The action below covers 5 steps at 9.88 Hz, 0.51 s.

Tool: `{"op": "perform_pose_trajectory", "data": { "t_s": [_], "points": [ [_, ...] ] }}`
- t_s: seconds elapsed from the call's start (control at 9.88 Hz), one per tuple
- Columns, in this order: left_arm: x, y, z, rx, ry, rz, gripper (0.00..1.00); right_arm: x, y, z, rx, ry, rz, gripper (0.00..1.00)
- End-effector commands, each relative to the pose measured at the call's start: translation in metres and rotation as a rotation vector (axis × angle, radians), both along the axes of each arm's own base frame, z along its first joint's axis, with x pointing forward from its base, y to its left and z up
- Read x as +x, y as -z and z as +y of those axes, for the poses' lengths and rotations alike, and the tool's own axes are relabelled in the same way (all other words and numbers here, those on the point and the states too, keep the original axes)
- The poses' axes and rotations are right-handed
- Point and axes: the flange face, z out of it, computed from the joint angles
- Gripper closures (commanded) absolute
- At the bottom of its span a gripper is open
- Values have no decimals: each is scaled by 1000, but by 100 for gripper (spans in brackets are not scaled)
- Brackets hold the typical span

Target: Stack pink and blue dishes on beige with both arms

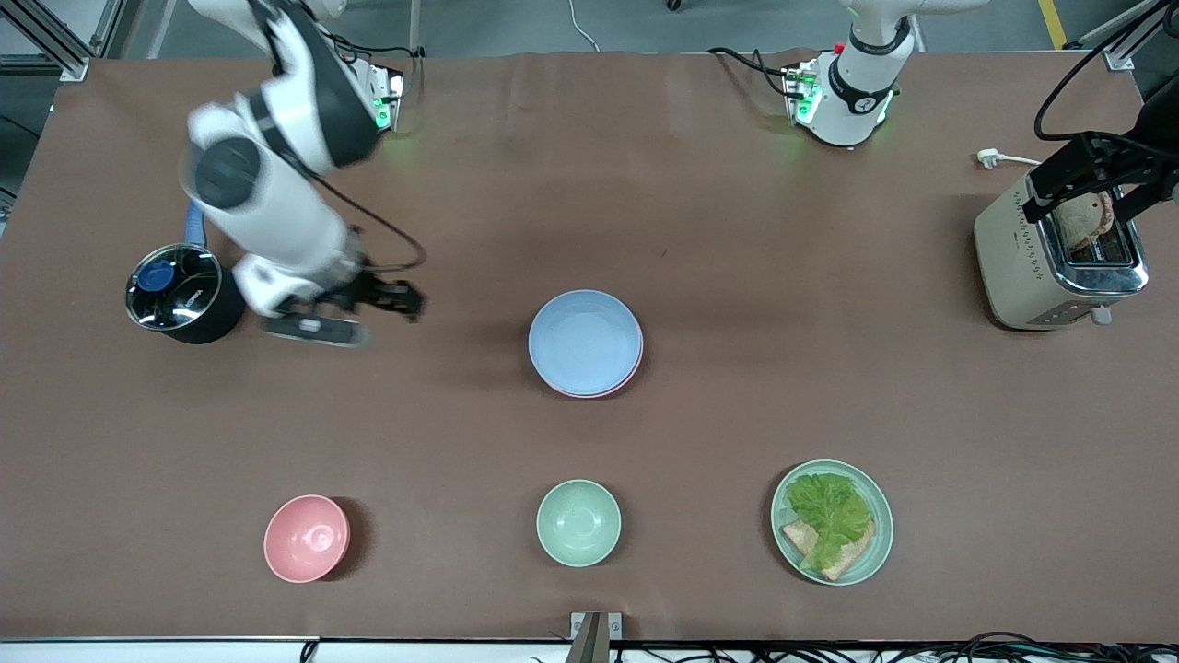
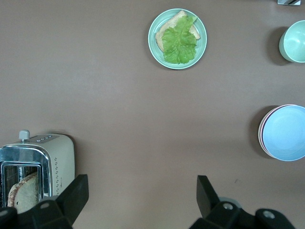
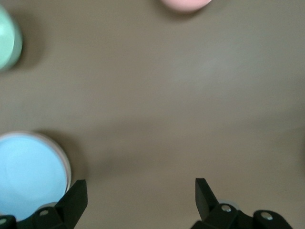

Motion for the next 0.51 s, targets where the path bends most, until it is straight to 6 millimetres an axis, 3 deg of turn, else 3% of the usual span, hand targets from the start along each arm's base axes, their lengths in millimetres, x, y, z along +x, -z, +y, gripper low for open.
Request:
{"op": "perform_pose_trajectory", "data": {
  "t_s": [0.0,0.2,0.41],
  "points": [
    [-2,17,-2,8,8,57,0,-5,-59,-87,-46,0,-88,0],
    [-5,16,-3,26,47,54,0,-11,-126,-156,-53,-12,-7,0],
    [-5,16,-4,27,61,61,0,-20,-163,-191,-33,-4,20,0]
  ]
}}
